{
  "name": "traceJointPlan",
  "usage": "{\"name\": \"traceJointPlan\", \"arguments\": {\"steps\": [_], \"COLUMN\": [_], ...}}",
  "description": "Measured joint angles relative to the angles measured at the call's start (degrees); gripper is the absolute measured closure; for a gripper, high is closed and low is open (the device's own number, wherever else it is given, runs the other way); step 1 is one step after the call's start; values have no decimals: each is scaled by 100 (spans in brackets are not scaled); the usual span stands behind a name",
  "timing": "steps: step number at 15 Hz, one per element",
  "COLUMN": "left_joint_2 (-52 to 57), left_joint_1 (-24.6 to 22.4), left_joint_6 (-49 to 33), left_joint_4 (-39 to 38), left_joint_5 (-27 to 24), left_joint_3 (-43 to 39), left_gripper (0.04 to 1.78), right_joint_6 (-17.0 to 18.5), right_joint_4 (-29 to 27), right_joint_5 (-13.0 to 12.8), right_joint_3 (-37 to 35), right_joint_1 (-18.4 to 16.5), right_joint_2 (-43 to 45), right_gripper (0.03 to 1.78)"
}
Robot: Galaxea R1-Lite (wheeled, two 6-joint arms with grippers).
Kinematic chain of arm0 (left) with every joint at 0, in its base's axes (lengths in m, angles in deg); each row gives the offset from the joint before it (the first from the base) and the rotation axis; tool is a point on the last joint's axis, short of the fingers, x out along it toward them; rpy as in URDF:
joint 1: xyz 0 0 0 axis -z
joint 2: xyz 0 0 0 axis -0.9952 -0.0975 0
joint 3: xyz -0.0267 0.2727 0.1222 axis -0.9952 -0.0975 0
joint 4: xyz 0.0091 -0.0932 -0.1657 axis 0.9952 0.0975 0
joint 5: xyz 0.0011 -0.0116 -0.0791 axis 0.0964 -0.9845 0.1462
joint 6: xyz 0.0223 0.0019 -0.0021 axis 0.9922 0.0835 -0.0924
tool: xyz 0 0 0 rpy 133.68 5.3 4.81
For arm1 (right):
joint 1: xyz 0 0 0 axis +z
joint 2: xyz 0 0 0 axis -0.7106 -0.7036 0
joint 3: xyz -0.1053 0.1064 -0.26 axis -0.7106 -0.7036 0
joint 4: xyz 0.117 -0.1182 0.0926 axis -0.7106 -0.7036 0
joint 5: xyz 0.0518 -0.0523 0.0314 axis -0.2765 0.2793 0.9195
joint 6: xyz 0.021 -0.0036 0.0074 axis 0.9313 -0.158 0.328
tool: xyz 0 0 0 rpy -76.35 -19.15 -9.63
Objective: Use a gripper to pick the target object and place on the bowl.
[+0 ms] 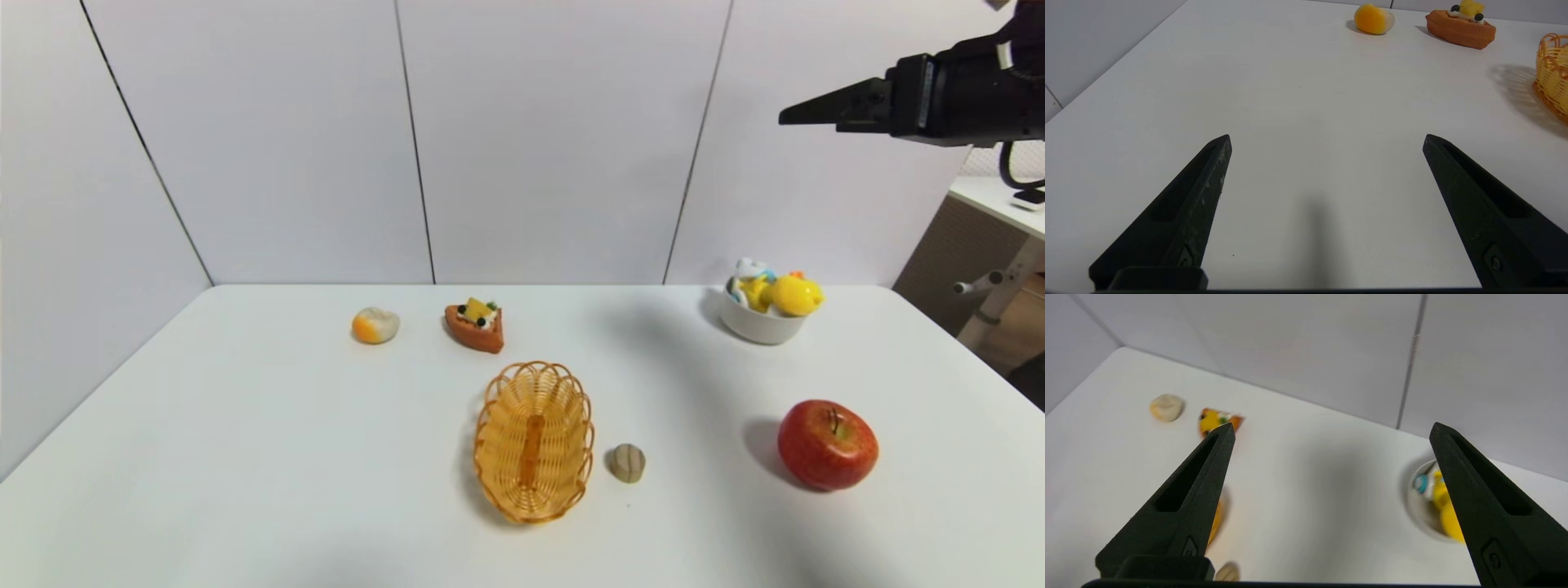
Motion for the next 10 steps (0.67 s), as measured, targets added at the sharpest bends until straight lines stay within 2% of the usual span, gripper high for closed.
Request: {"name": "traceJointPlan", "arguments": {"steps": [3,6,8,10], "left_joint_2": [0,0,0,0], "left_joint_1": [0,-2,0,-2], "left_joint_6": [-2,0,-2,-2], "left_joint_4": [0,0,0,0], "left_joint_5": [0,0,1,0], "left_joint_3": [0,0,0,0], "left_gripper": [13,13,13,13], "right_joint_6": [-44,-289,-438,-614], "right_joint_4": [11,0,-59,-113], "right_joint_5": [257,251,9,-444], "right_joint_3": [-1036,-2208,-2946,-3683], "right_joint_1": [191,229,216,183], "right_joint_2": [997,2000,2637,3323], "right_gripper": [14,13,12,12]}}
